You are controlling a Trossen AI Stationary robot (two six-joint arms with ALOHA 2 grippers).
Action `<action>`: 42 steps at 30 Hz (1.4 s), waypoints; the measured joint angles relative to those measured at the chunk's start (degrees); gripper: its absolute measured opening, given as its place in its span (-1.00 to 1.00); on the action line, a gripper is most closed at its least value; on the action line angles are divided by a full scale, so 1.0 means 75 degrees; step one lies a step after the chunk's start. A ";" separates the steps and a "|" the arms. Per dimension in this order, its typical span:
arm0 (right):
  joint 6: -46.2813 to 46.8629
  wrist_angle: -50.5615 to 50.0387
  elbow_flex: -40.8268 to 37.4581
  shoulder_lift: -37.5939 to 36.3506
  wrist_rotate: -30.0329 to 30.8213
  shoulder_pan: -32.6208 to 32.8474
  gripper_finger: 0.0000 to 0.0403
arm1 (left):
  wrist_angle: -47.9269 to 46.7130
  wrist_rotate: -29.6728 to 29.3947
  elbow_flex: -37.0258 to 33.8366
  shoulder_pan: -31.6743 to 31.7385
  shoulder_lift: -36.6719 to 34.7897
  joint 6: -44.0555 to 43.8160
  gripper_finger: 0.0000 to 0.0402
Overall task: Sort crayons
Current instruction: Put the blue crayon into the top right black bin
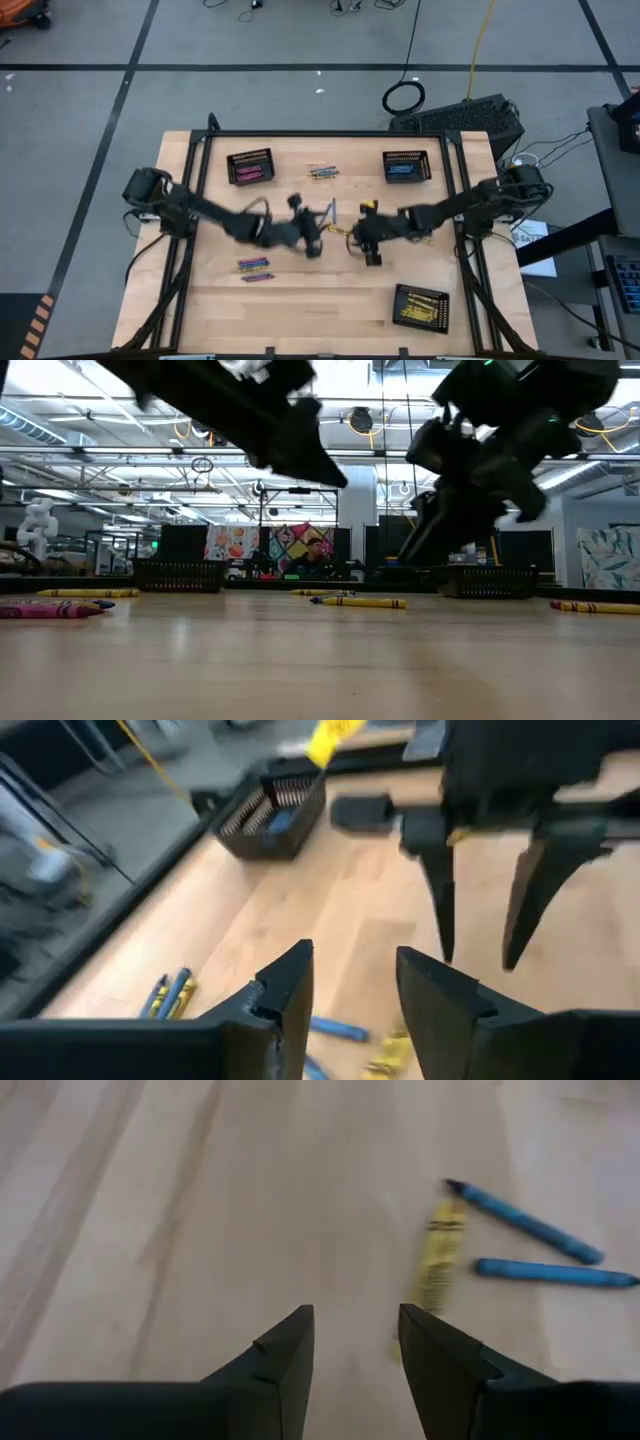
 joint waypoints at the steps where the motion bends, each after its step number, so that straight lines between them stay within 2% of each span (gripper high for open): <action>1: -0.0078 -0.0041 0.0000 -0.0082 -0.0136 -0.0248 -0.34 | -0.0082 0.0447 -0.0044 0.0358 -0.0065 0.0074 -0.33; 5: -0.0483 -0.0154 -0.0003 -0.0274 -0.0188 -0.0940 -0.34 | -0.0131 0.1272 -0.0139 0.1542 -0.0090 0.0554 -0.47; 11: -0.1217 0.0220 -0.0006 -0.0097 -0.0250 -0.1383 -0.34 | -0.0391 0.2135 -0.0273 0.2576 -0.0090 0.0904 -0.60; 16: -0.1526 0.1151 -0.0003 0.0084 -0.1481 -0.1989 -0.34 | -0.0479 0.2853 -0.0273 0.2998 -0.0090 0.1254 -0.62; 19: -0.1380 0.1550 -0.0006 0.0084 -0.1982 -0.2481 -0.34 | -0.1062 0.2850 -0.0276 0.3117 -0.0310 0.1414 -0.62; 24: -0.1229 0.2180 -0.0005 0.0084 -0.1976 -0.3011 -0.34 | -0.2774 0.2783 -0.0279 0.3147 -0.1189 0.1344 -0.62; 28: -0.0857 0.2144 0.0000 0.0084 -0.1941 -0.3156 -0.34 | -0.4248 0.2714 -0.0276 0.3113 -0.2142 0.0768 -0.62; 35: 0.0553 0.2091 0.0008 0.0081 -0.0622 -0.3072 -0.34 | -0.6000 0.1453 -0.0272 0.2460 -0.3383 -0.0763 -0.62; 39: 0.1168 0.1797 0.0029 0.0022 -0.0641 -0.2859 -0.34 | -0.5936 0.0907 -0.0559 0.1847 -0.3579 -0.2027 -0.62; 42: 0.1240 0.1218 0.0027 -0.0177 -0.0651 -0.2624 -0.34 | -0.4864 0.0608 -0.1243 0.1333 -0.3489 -0.2593 -0.62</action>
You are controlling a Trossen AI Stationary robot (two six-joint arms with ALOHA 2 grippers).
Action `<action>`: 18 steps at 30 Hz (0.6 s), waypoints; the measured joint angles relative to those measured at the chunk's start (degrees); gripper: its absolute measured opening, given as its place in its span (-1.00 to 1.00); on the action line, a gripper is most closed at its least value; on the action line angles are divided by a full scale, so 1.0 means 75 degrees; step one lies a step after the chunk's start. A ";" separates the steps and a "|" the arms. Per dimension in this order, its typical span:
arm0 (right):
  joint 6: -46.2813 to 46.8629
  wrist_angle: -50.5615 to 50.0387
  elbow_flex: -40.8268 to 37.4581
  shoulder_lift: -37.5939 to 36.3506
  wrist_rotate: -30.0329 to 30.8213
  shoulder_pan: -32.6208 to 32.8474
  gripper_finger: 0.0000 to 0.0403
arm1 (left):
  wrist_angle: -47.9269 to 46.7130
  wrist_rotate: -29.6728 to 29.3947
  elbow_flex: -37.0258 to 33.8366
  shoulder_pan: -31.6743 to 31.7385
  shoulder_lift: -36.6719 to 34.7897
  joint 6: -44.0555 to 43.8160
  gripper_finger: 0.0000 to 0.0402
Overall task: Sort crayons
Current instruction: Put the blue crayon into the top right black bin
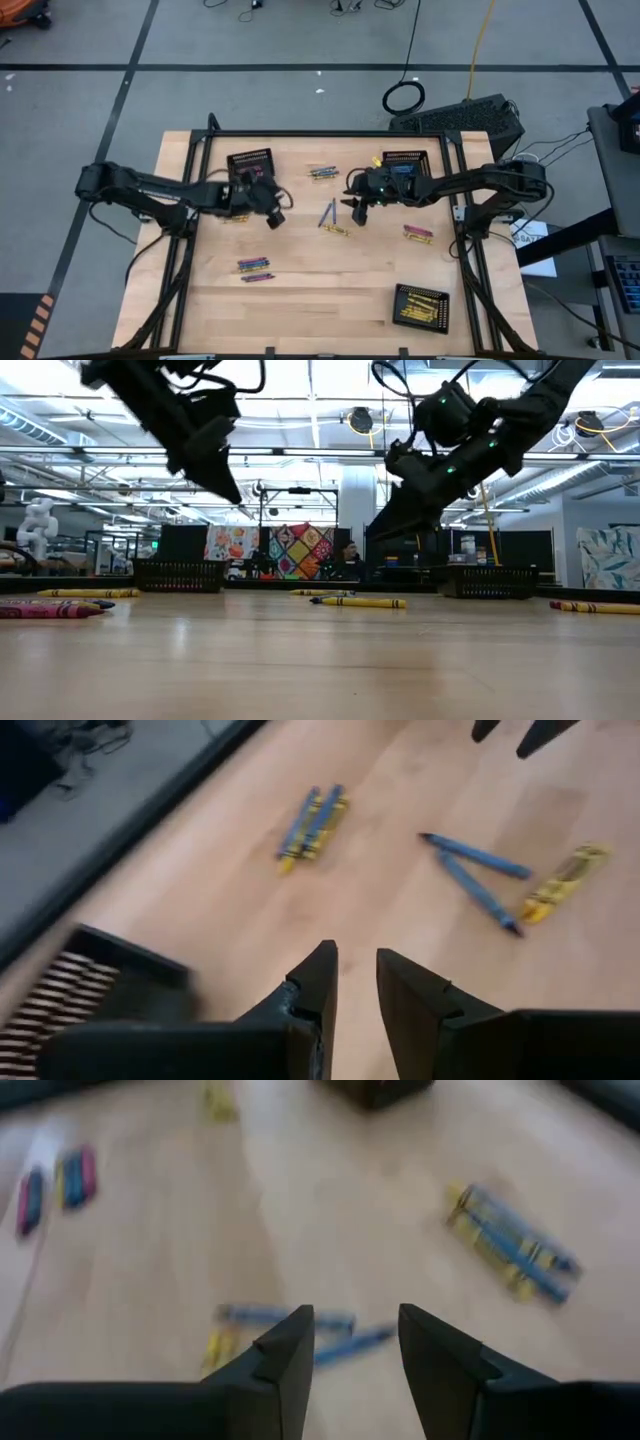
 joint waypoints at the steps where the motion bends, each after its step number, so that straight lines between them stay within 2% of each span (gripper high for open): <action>1: 0.0001 -0.0118 0.0000 -0.0098 0.0000 0.0077 -0.34 | 0.0461 -0.0049 -0.0278 -0.0148 0.0047 -0.0157 -0.62; 6: -0.0043 -0.0994 0.0005 -0.0726 0.0069 0.0392 -0.34 | 0.3535 -0.0191 -0.1452 -0.0513 0.0491 -0.0610 -0.62; 9: -0.0057 -0.1165 0.0005 -0.1035 0.0070 0.0491 -0.34 | 0.5329 -0.0193 -0.1751 -0.0511 0.1015 -0.0579 -0.62; 11: -0.0167 -0.1209 0.0005 -0.1148 0.0073 0.0547 -0.34 | 0.6022 -0.0050 -0.1760 -0.0489 0.1461 -0.0357 -0.62; 15: -0.0407 -0.0876 0.0005 -0.1185 0.0090 0.0595 -0.34 | 0.6858 0.0300 -0.1720 -0.0488 0.2369 0.1261 -0.62; 18: -0.0322 -0.0428 0.0005 -0.1074 0.0096 0.0593 -0.34 | 0.7227 0.0206 -0.1474 -0.0403 0.2940 0.1326 -0.61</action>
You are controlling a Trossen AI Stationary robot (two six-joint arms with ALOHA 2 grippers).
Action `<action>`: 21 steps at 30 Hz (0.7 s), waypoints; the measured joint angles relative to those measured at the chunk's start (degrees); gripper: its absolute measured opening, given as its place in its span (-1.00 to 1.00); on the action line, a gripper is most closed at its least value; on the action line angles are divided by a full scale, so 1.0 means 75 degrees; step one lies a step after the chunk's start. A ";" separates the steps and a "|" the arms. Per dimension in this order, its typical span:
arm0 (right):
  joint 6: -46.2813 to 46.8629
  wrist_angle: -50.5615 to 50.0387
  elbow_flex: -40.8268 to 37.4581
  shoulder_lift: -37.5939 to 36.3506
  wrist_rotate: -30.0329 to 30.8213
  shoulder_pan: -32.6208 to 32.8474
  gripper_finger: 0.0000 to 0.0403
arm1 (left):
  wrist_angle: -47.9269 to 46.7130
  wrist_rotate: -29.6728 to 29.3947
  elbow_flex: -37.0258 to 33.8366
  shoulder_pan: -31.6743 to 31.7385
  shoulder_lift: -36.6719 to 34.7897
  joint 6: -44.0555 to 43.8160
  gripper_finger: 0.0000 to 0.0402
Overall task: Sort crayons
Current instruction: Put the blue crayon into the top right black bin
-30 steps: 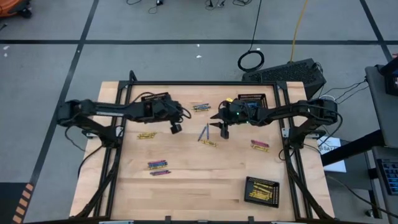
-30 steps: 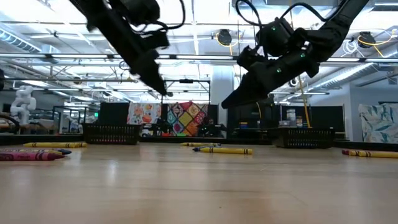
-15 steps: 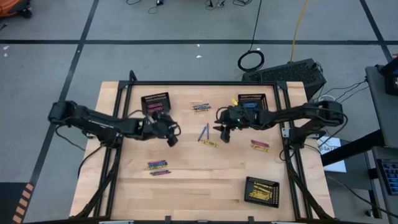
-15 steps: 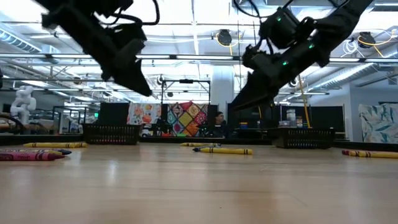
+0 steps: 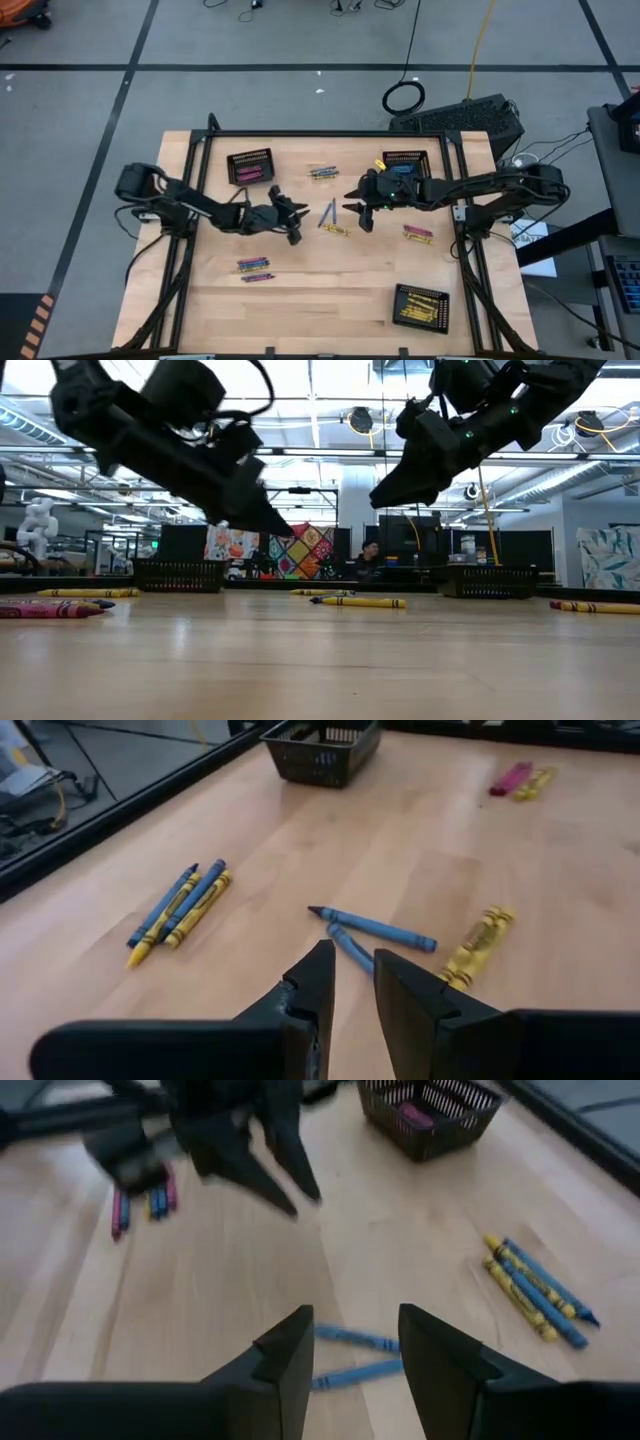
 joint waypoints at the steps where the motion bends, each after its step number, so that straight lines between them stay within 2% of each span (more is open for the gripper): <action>1: 0.0031 0.0049 0.0000 0.0034 0.0001 -0.0001 -0.34 | -0.0010 0.0030 0.0135 0.0064 0.0154 0.0028 -0.59; 5: 0.0004 0.0294 -0.0003 0.0087 0.0000 0.0001 -0.34 | -0.0259 0.0407 0.0712 0.0350 0.0621 0.0040 -0.42; 8: 0.0000 0.0307 -0.0002 0.0087 0.0000 0.0001 -0.34 | -0.0869 0.0461 0.1261 0.0536 0.0878 -0.0240 -0.20; 14: 0.0102 0.0304 -0.0001 0.0087 0.0006 0.0119 -0.34 | -0.2177 0.1179 0.2198 0.0605 0.1462 -0.0923 0.14; 17: 0.0057 0.0295 -0.0001 0.0063 0.0003 0.0228 -0.34 | -0.2664 0.1183 0.2495 0.0544 0.1788 -0.0964 0.19; 21: -0.0061 0.0230 -0.0003 -0.0112 0.0004 0.0346 -0.34 | -0.2911 0.0910 0.2737 0.0563 0.2079 -0.0966 0.14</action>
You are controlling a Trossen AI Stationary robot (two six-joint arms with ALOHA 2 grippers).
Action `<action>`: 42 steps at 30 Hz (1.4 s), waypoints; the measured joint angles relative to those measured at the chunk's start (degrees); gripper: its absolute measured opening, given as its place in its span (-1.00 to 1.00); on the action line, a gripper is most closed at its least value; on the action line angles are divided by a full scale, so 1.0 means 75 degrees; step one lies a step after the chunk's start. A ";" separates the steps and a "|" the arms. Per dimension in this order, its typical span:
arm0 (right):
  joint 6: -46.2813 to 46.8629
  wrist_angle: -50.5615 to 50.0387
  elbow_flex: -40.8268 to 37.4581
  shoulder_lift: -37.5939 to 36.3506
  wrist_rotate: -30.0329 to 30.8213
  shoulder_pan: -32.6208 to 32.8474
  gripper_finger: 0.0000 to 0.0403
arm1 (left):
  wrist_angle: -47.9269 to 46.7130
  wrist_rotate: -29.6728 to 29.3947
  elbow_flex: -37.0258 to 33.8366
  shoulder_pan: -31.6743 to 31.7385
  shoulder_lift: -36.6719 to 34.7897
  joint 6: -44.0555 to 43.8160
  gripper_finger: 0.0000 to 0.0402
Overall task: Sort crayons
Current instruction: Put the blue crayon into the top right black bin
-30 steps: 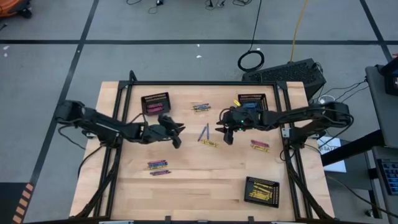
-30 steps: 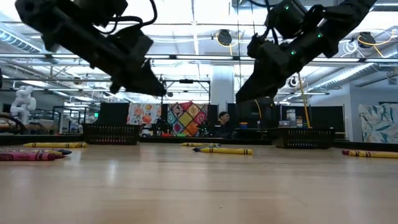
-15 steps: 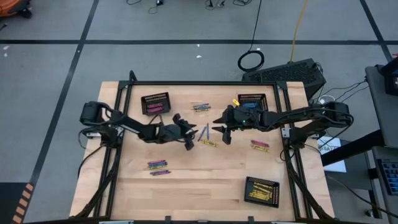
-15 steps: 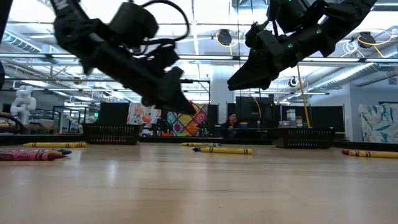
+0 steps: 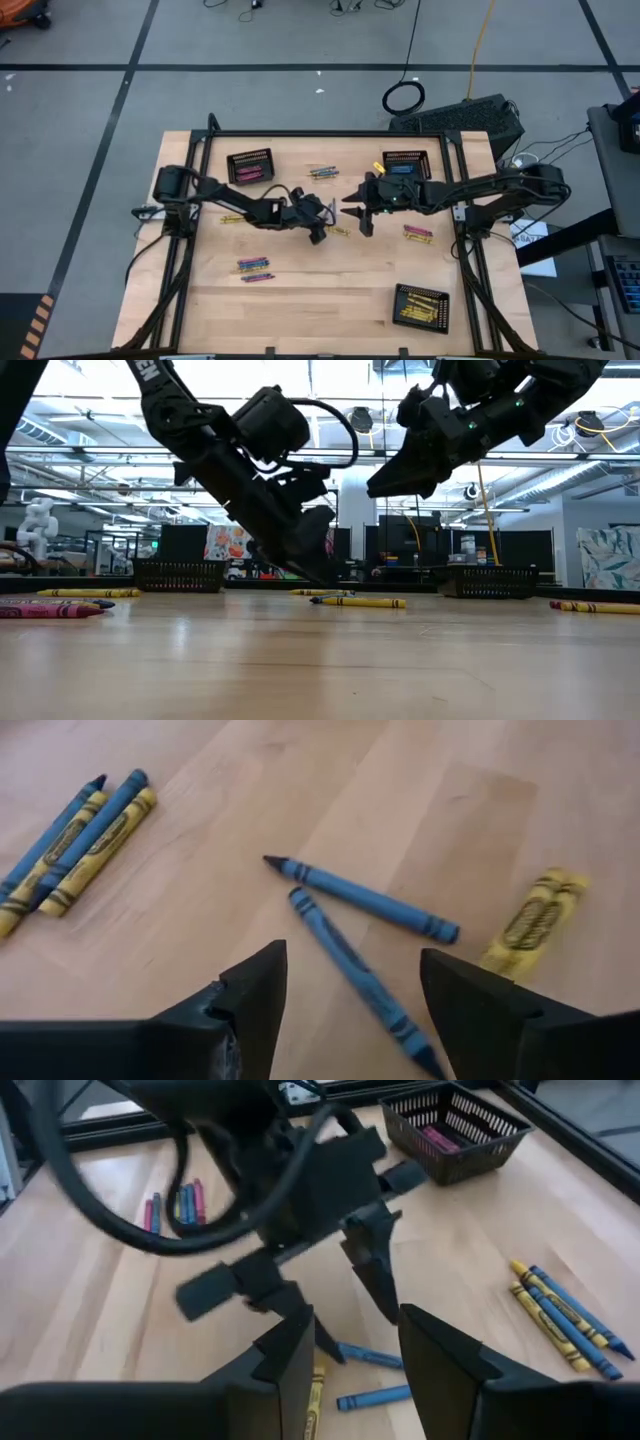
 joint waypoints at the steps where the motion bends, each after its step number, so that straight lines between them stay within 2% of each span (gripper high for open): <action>1: -0.0014 -0.0096 0.0000 -0.0102 0.0001 0.0028 -0.34 | 0.0014 -0.0080 0.0020 0.0015 0.0042 0.0000 0.12; 9: -0.0151 -0.0741 0.0000 -0.1052 0.0001 0.0224 -0.34 | -0.0260 -0.0291 0.0022 0.0157 0.0087 -0.0011 -0.09; 13: -0.0221 -0.0815 0.0000 -0.1365 0.0001 0.0320 -0.34 | 0.0081 -0.0274 0.0025 0.0156 0.0087 -0.0102 -0.12; 18: -0.0242 -0.0830 0.0000 -0.1404 0.0002 0.0423 -0.34 | 0.0331 -0.0139 0.0028 0.0153 0.0136 -0.0372 -0.12; 29: -0.0274 -0.0861 0.0000 -0.1401 0.0004 0.0513 -0.34 | -0.0594 -0.0141 0.0021 0.0138 0.0179 0.0352 -0.12; 32: -0.0276 -0.0923 0.0000 -0.1401 0.0004 0.0513 -0.34 | -0.0920 -0.0404 0.0042 0.0138 0.0144 0.0405 -0.12; 42: -0.0283 -0.0968 0.0000 -0.1401 0.0004 0.0510 -0.34 | -0.1484 -0.0635 0.0013 -0.0119 -0.0785 0.1030 -0.12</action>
